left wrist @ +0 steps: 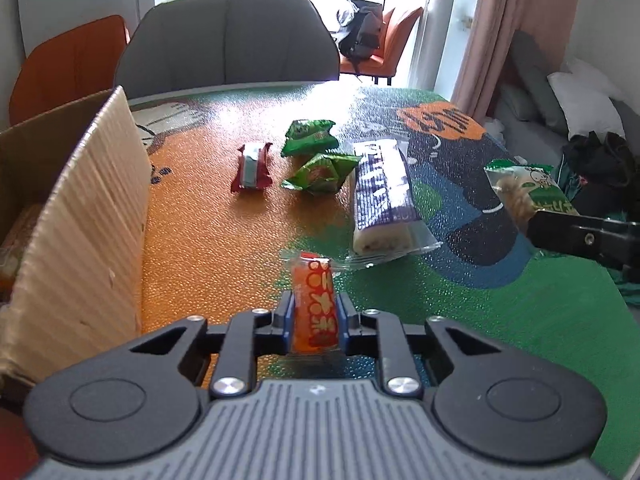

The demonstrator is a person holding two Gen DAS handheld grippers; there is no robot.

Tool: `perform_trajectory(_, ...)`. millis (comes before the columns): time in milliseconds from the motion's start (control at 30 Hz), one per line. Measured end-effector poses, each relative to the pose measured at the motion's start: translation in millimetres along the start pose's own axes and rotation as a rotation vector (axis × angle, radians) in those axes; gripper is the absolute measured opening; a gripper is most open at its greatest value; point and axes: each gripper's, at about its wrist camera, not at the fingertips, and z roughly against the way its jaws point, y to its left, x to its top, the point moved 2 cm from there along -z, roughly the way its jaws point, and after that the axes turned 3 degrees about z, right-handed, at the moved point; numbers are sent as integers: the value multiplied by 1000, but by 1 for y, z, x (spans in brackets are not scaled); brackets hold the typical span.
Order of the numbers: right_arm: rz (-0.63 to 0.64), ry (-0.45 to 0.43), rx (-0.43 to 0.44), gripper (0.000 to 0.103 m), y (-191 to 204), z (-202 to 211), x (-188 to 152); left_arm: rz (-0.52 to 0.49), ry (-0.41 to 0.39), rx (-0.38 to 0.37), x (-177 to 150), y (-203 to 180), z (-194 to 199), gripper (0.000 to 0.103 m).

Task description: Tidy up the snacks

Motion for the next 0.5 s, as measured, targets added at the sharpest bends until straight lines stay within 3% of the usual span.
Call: perform_trajectory(500,53,-43,56,44,34,8,21,35,-131,-14,31,18,60,20)
